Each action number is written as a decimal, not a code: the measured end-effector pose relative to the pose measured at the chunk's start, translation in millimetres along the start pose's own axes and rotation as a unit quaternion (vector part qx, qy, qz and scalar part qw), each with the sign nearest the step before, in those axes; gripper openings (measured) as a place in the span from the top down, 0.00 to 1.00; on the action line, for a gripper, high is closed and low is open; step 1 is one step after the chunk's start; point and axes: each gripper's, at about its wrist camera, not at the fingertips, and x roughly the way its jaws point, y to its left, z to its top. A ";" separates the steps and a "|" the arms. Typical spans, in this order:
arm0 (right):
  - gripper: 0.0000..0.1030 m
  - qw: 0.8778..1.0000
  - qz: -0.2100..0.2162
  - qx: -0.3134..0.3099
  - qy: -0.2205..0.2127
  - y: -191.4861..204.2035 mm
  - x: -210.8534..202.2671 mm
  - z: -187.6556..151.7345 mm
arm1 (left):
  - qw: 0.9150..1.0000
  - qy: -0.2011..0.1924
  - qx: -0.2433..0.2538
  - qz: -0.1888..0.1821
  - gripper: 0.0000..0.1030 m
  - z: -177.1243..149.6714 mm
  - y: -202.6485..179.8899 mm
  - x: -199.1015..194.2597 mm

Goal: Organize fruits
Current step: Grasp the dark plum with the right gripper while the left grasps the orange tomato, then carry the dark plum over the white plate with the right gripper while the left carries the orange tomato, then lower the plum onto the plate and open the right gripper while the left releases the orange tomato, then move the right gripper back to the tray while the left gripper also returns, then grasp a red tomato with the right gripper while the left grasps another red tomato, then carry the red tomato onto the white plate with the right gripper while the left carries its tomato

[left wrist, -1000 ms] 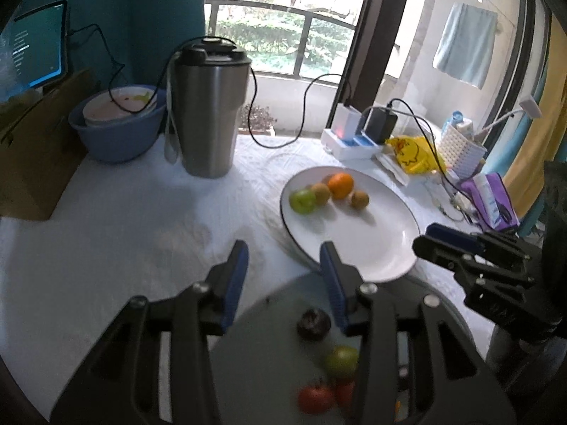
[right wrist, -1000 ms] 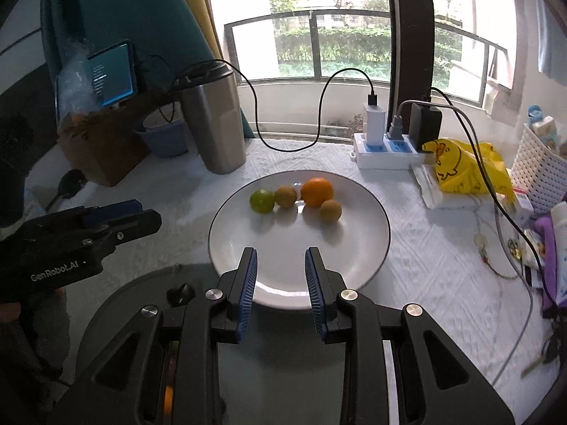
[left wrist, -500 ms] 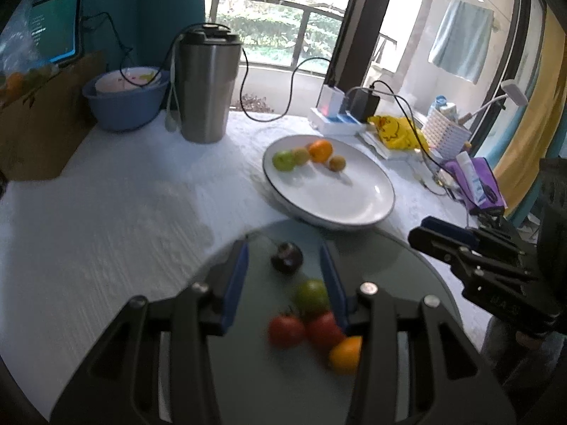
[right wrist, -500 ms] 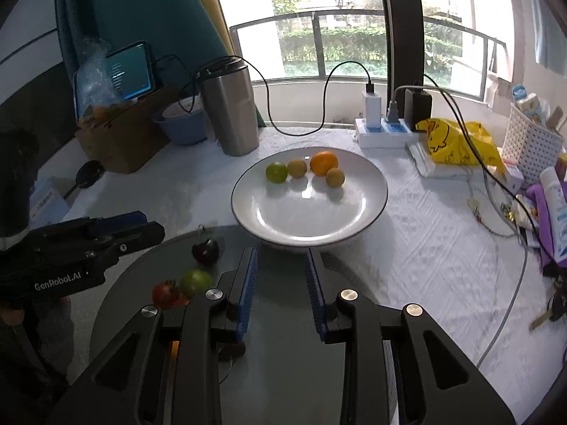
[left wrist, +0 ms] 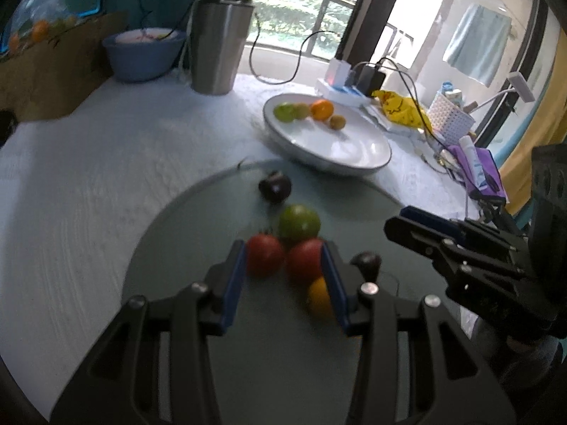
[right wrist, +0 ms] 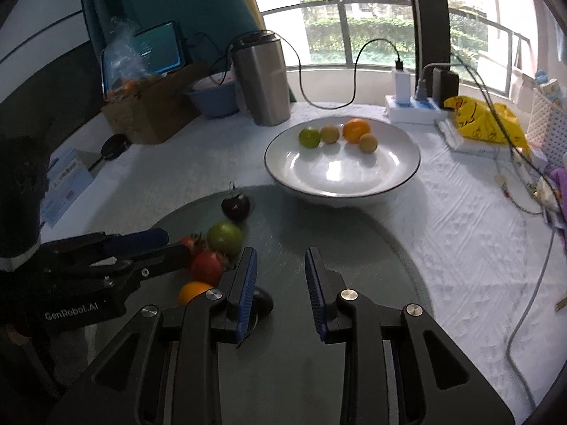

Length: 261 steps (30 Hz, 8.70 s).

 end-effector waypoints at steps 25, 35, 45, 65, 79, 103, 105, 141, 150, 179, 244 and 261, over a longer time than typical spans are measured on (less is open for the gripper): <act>0.69 0.997 0.051 -0.032 0.055 13.2 25.0 -20.5 | 0.999 -0.010 -0.039 0.011 0.35 -25.0 -13.8 -10.1; 0.71 0.998 0.053 -0.016 0.033 -7.2 9.2 -23.3 | 0.999 0.015 -0.019 0.024 0.35 -24.1 -29.9 7.2; 0.71 0.999 0.044 0.004 0.015 -24.6 -7.8 -23.2 | 0.999 0.038 0.006 0.036 0.49 -24.1 -40.6 19.0; 0.71 1.000 0.016 0.005 -0.005 -20.7 -23.5 -10.2 | 0.999 0.006 0.049 0.005 0.61 -16.7 -48.1 -1.4; 0.71 0.998 -0.019 0.032 -0.046 -31.5 -31.3 19.8 | 0.995 -0.016 0.093 -0.034 0.61 28.3 -44.2 -8.3; 0.71 0.994 -0.101 0.016 -0.046 -46.3 2.4 75.5 | 0.987 -0.013 0.126 -0.095 0.61 106.9 -22.4 38.2; 0.71 0.994 -0.104 0.014 -0.044 -49.4 7.2 79.5 | 0.987 -0.011 0.125 -0.098 0.61 110.7 -21.3 43.1; 0.71 0.992 -0.122 0.037 -0.017 -98.2 90.0 96.8 | 0.992 0.057 0.096 -0.060 0.60 150.2 -17.8 120.5; 0.64 0.989 -0.137 0.039 -0.028 -93.2 73.0 98.7 | 0.993 0.035 0.094 -0.061 0.60 151.1 -15.7 94.4; 0.64 0.992 -0.110 0.038 -0.047 -14.0 -0.7 49.3 | 0.994 -0.015 0.088 -0.055 0.56 96.2 11.7 -6.0; 0.69 0.999 -0.021 0.026 0.022 38.9 31.7 -8.1 | 0.994 0.020 0.099 -0.045 0.37 10.7 31.7 8.8; 0.69 0.998 -0.034 0.051 -0.008 -3.5 12.1 0.0 | 0.988 0.046 0.143 -0.032 0.71 13.9 4.5 29.0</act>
